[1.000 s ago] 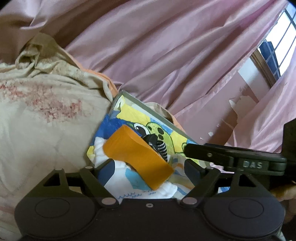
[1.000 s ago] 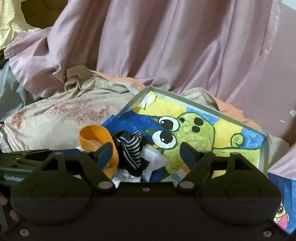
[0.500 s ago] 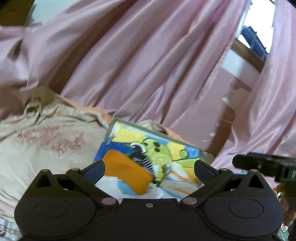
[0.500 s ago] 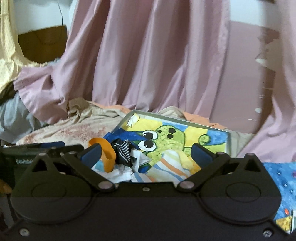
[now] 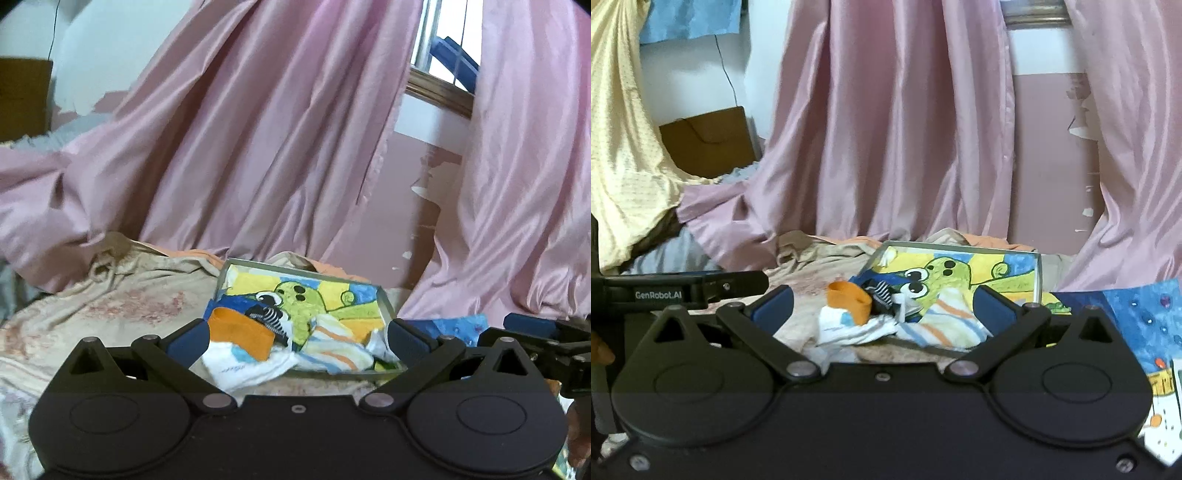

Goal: Organize soft objects
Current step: 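Withdraw both open tools from the tray back over the pile, then move the left tool to the grey pouch while the right tool approaches the white printed cloth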

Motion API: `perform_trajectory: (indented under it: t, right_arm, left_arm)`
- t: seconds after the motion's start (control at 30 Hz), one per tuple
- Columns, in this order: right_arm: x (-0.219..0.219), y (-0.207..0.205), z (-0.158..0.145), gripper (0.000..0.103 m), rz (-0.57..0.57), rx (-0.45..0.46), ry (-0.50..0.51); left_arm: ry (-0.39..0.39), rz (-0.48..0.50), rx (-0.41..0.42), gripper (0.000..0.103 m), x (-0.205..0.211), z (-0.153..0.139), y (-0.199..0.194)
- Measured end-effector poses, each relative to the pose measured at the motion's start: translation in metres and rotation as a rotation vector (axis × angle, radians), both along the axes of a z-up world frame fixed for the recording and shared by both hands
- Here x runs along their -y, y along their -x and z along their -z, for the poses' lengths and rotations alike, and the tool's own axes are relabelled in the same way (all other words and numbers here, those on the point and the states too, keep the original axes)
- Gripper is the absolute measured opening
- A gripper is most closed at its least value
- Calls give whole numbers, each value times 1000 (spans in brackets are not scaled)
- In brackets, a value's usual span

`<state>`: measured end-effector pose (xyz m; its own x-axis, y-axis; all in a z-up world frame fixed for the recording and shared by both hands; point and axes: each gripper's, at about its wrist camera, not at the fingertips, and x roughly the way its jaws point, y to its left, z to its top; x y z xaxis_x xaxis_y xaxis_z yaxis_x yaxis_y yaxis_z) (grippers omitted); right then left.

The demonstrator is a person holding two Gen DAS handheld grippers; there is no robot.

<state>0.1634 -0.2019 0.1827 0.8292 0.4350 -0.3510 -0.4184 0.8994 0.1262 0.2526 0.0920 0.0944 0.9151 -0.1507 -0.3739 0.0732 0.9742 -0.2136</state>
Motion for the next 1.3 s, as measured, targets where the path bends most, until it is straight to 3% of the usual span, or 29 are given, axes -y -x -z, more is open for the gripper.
perform_trajectory:
  t: [0.13,0.3,0.47,0.8,1.0,1.3]
  right_arm:
    - [9,35,3,103,2,-6,-32]
    - [9,73,14,103,1,-32,-72]
    - [-3,102,38,103,3,-74,-92]
    - [-43,162,102,103,-65,-205,-48]
    - [-60,185,119,103,-97,-228,3]
    - [-97,166,123,103,-158,-237,89]
  left_arm:
    - [-61,-25,-9,102,4,1,39]
    - [-83,-47,-87,102,-5,20,75]
    - [-158,-80,-136,102,-12,34,110]
    - [-201,-133,-238,102,-33,54,165]
    - [-213,-175,-297,102,-45,63,174]
    - [-139,-238,-362,102,-66,75,151]
